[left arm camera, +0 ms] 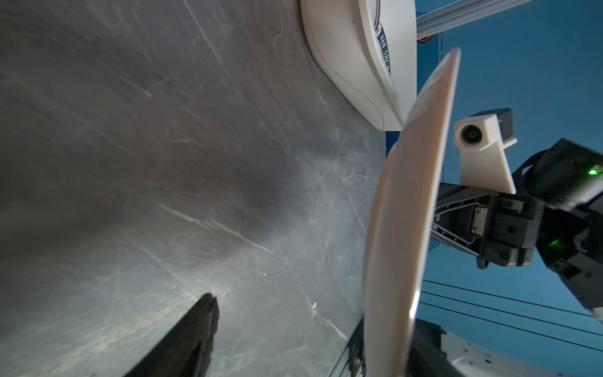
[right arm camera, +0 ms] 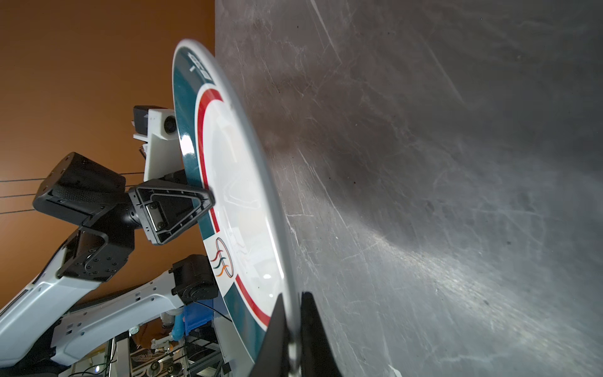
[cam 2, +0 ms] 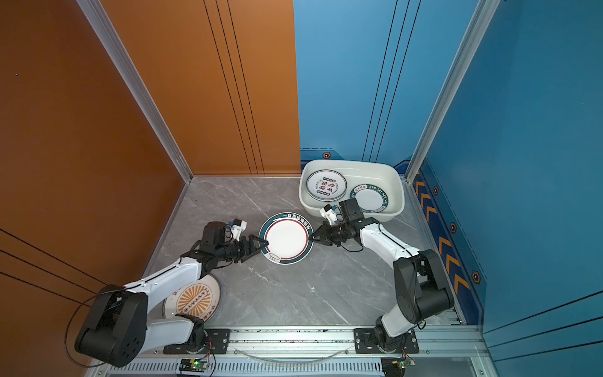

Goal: Place the plates into the plastic bin on the countertop

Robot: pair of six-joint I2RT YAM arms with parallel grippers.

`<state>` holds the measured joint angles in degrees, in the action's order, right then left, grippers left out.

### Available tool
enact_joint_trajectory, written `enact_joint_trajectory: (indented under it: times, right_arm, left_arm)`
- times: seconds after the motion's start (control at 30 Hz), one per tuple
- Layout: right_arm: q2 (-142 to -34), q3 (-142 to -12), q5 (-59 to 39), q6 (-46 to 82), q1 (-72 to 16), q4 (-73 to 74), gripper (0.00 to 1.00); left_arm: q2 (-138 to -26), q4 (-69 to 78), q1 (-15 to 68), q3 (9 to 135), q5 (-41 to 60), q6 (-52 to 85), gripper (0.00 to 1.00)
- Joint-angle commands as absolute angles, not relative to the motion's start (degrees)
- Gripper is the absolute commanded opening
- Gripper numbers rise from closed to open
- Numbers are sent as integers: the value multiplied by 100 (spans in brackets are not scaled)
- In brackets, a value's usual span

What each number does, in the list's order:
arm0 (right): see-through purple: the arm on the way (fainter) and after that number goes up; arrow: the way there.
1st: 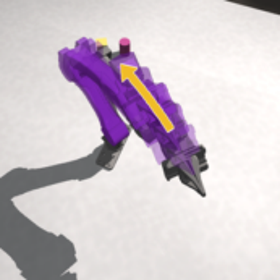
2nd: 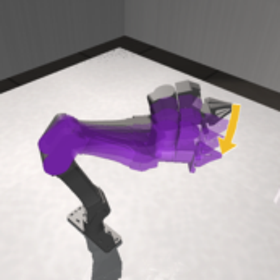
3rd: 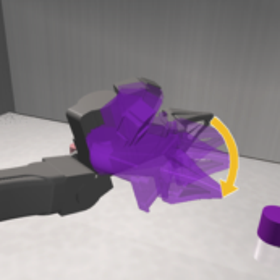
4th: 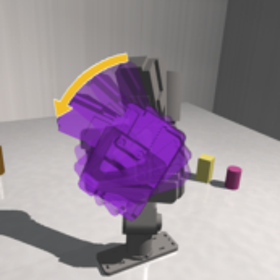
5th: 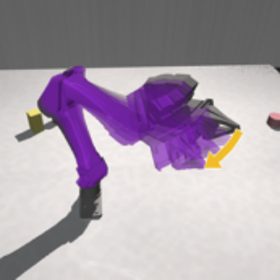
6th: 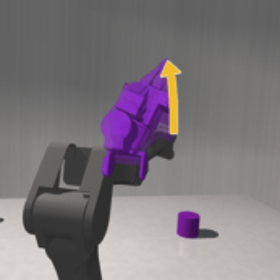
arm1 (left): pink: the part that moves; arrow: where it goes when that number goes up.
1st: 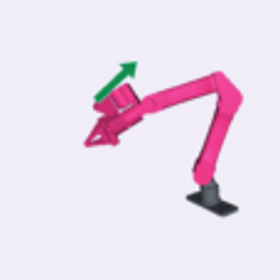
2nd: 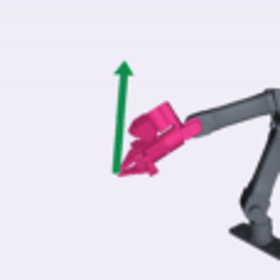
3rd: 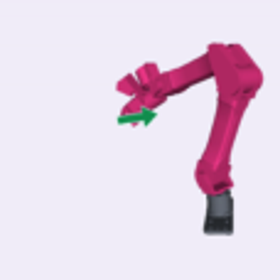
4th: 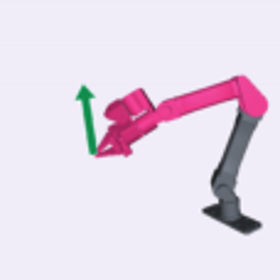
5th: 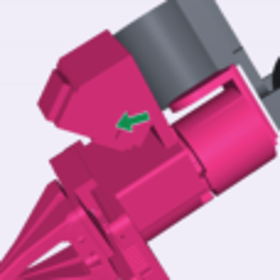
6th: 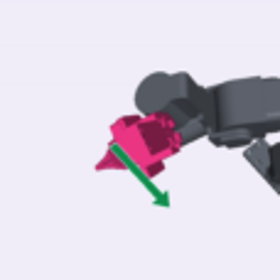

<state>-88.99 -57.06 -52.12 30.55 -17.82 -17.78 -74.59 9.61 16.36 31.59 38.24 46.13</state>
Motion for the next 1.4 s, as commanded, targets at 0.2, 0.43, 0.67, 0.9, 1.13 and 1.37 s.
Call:
enact_joint_trajectory:
  times: [0.2, 0.43, 0.67, 0.9, 1.13, 1.37]
  right_arm:
    - [-8543, -5674, -5678, 3158, -1564, -1838, 0]
    - [-8567, -5616, -5687, 3182, -1547, -1793, 0]
    - [-8648, -5574, -5678, 3199, -1512, -1726, 0]
    - [-8684, -5510, -5686, 3155, -1473, -1638, 14]
    - [-8682, -5367, -5943, 3262, -1516, -1094, 41]
    - [-8780, -5307, -6063, 3369, -1643, -677, 38]
  left_arm:
    - [-8173, 2201, 2125, 3551, 3998, 5170, 40]
    - [-8346, 2356, 2297, 3701, 4050, 5256, 26]
    - [-8342, 2375, 2380, 3733, 4113, 5247, 15]
    - [-8367, 2420, 2450, 3735, 4210, 5265, 9]
    - [-8358, 2424, 2514, 3839, 4254, 5317, 8]
    - [-8365, 2418, 2622, 3946, 4254, 5361, 8]
